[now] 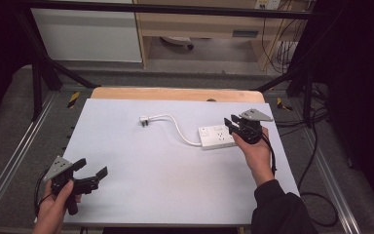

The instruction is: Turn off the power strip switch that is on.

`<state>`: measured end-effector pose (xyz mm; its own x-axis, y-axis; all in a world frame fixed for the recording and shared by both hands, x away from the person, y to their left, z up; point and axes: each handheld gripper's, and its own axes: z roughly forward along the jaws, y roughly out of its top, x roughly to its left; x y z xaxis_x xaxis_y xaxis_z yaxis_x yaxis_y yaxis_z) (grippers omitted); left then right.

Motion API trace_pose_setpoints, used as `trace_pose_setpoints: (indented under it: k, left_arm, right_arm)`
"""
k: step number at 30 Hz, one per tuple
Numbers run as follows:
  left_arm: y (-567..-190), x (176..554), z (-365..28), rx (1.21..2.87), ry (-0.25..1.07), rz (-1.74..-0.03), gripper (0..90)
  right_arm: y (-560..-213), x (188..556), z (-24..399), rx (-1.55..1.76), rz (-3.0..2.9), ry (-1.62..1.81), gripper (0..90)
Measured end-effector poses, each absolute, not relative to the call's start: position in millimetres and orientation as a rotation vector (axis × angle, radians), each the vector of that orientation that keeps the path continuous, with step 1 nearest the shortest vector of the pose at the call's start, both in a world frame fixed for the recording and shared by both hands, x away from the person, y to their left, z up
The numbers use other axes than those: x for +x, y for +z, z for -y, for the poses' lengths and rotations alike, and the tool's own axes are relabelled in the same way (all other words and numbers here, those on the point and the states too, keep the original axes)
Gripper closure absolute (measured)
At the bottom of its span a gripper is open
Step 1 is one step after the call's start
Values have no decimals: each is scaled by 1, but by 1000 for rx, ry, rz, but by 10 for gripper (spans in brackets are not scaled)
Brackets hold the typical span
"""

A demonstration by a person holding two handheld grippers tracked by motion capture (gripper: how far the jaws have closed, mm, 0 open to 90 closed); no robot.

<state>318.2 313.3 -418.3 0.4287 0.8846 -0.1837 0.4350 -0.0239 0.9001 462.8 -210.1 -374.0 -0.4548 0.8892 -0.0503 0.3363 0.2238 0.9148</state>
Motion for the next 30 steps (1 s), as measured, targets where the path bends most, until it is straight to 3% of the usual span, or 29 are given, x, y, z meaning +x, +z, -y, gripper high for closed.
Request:
trace_pose_setpoints:
  k: [2,9,30]
  left_arm:
    - [-418,318,-313,1646,537,-1170,51]
    - [-418,318,-312,1653,543,-1167,51]
    - [-418,318,-311,1652,543,-1155,51]
  right_arm:
    - [-376,467,209,1114,-1908,1210,793]
    - [-379,478,209,1122,-1891,1230,895]
    - [-397,512,188,1194,-1935,1160,900]
